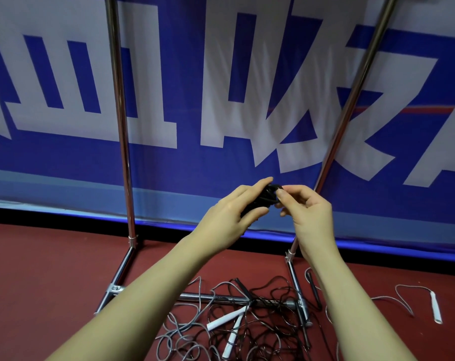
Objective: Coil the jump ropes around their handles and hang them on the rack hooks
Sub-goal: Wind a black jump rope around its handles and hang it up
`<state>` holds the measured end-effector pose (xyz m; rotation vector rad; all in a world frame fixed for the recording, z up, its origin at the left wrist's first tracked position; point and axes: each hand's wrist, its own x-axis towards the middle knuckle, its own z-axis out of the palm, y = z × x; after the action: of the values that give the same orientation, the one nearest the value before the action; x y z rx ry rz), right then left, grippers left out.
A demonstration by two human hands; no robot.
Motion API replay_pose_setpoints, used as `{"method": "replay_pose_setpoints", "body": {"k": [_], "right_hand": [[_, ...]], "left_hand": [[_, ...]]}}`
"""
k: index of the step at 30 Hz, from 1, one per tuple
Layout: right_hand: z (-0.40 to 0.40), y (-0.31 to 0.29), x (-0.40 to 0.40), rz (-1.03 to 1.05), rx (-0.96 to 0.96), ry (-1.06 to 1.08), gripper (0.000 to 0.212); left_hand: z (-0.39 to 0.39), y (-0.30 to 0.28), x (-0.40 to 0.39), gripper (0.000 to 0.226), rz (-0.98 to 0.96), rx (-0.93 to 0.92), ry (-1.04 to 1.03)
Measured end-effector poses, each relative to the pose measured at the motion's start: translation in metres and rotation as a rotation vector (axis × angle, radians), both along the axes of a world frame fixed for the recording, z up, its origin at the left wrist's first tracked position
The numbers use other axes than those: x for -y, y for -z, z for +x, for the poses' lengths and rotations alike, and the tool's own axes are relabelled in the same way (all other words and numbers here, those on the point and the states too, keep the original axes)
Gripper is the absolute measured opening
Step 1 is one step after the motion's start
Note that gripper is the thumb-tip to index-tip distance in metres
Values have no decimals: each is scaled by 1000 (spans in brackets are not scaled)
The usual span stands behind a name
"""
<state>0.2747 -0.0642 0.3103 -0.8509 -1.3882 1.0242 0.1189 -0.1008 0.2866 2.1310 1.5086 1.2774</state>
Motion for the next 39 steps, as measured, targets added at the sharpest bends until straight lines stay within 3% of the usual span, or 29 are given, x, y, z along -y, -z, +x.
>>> {"method": "replay_pose_setpoints", "body": {"k": [4, 9, 17, 21, 27, 30, 35, 39], "right_hand": [[-2, 0, 2, 5, -17, 7, 9], [-3, -5, 4, -11, -62, -35, 10], [-1, -1, 5, -35, -98, -96, 11], [-1, 1, 4, 1, -78, -135, 17], [1, 1, -1, 52, -134, -161, 30], [1, 2, -1, 27, -146, -184, 24], [0, 1, -1, -77, -244, -195, 17], [2, 3, -5, -117, -250, -224, 17]], "left_hand": [[2, -1, 1, 49, 102, -80, -82], [-2, 2, -3, 44, 292, -8, -38], [3, 6, -4, 33, 358, 12, -130], [2, 6, -2, 30, 318, 139, -159], [0, -5, 2, 17, 64, 382, 9], [-1, -13, 9, 17, -32, 454, 105], [4, -14, 12, 20, -53, 445, 138], [4, -9, 7, 21, 44, 311, 57]]}}
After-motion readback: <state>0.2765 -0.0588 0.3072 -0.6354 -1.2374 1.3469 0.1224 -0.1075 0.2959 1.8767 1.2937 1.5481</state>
